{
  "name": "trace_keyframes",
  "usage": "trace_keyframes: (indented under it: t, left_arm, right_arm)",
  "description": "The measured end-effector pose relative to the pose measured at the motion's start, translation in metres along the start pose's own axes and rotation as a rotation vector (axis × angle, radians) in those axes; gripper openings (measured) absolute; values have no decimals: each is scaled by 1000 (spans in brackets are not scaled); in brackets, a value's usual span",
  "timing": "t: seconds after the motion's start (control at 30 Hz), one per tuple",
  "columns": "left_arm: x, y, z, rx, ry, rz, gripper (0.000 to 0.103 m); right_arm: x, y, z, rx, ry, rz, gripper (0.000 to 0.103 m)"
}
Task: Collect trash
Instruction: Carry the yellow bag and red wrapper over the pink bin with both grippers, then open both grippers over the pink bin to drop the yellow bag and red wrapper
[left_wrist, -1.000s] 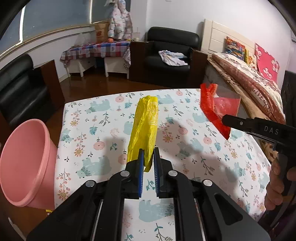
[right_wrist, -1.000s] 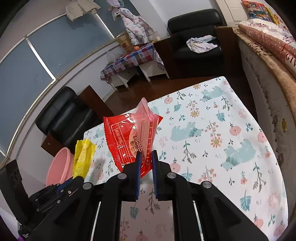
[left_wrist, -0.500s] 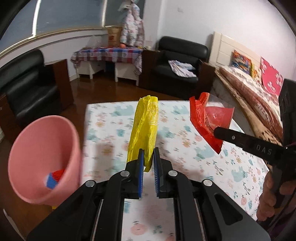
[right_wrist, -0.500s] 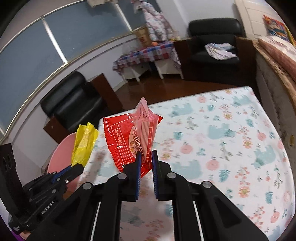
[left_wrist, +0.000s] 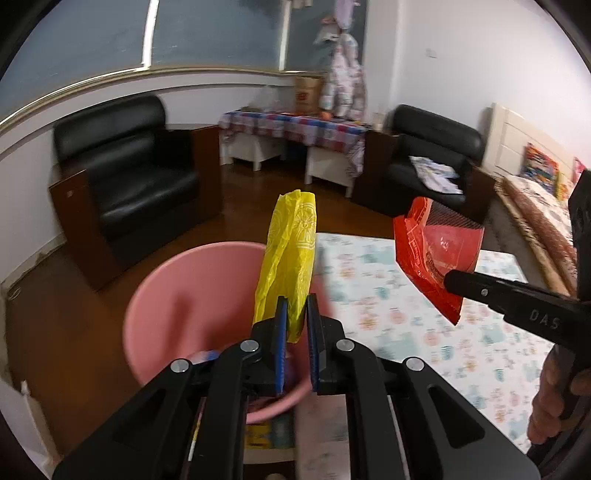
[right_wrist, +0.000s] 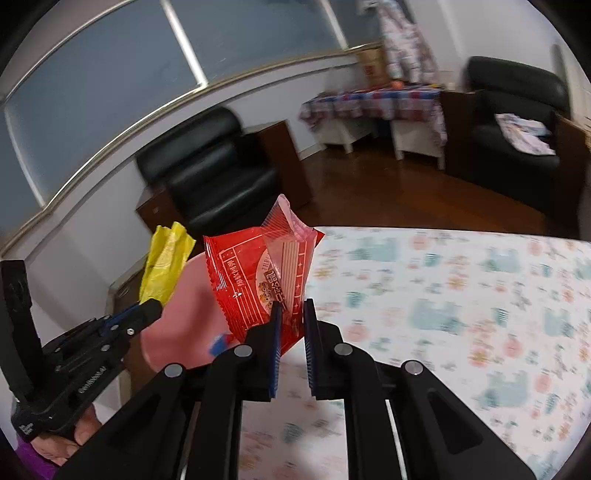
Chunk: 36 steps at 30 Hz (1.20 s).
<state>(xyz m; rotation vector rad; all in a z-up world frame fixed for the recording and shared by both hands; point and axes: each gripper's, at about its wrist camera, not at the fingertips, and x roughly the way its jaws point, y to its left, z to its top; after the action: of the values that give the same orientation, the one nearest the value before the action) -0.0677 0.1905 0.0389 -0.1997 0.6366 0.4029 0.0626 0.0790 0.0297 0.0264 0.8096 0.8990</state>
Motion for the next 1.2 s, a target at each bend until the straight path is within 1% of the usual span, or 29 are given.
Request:
trace_keyframes:
  t: [0.07,0.17,0.27,0.4,0.43,0.47,0.5,0.53,0.57,0.63,0.8,0.9,1.07,1.2]
  left_arm:
    - [2,14,-2,-20,13,28,10]
    - [7,31,-7,-58,35,46,10]
    - [13,42,-11,-73,59,65,10]
    - [22,51,-13,-90,86,69,10]
    - [23,52,-13,-92,91,65,11]
    - [24,55,-13,-93,94,65,16]
    - [25,56,-13,-92,97,66,25]
    - [25,57,-12,-92,96,69,29]
    - [25,57,-12,-94,94,71,36]
    - [24,57,-12,-102,93,73,40]
    - [20,57,-14,-104,90,75,41]
    - [18,51,-13,-93,88,96,41]
    - [10,40,-11,-88,73,103,41]
    - [4,29,-10,-75,65,105,41]
  right_arm:
    - [14,16,2,-27,24,19,11]
    - [36,41,5,-78,57,33,11]
    - [60,61,4,-115,96,42,12]
    - [82,70,1,-124,139,43,12]
    - [86,72,1,-123,148,45,14]
    - [90,73,1,-121,157,54,16]
    - [94,74,1,-121,168,59,17]
    - [97,74,-1,-124,173,58,23]
    - [99,74,-1,-126,175,61,32]
    - [98,73,-2,-118,165,65,40]
    - [85,62,-3,-90,134,81,42]
    - [71,55,-6,-81,106,72,44]
    - [46,44,-14,-66,65,70,55]
    - [27,37,-21,-62,39,68,59]
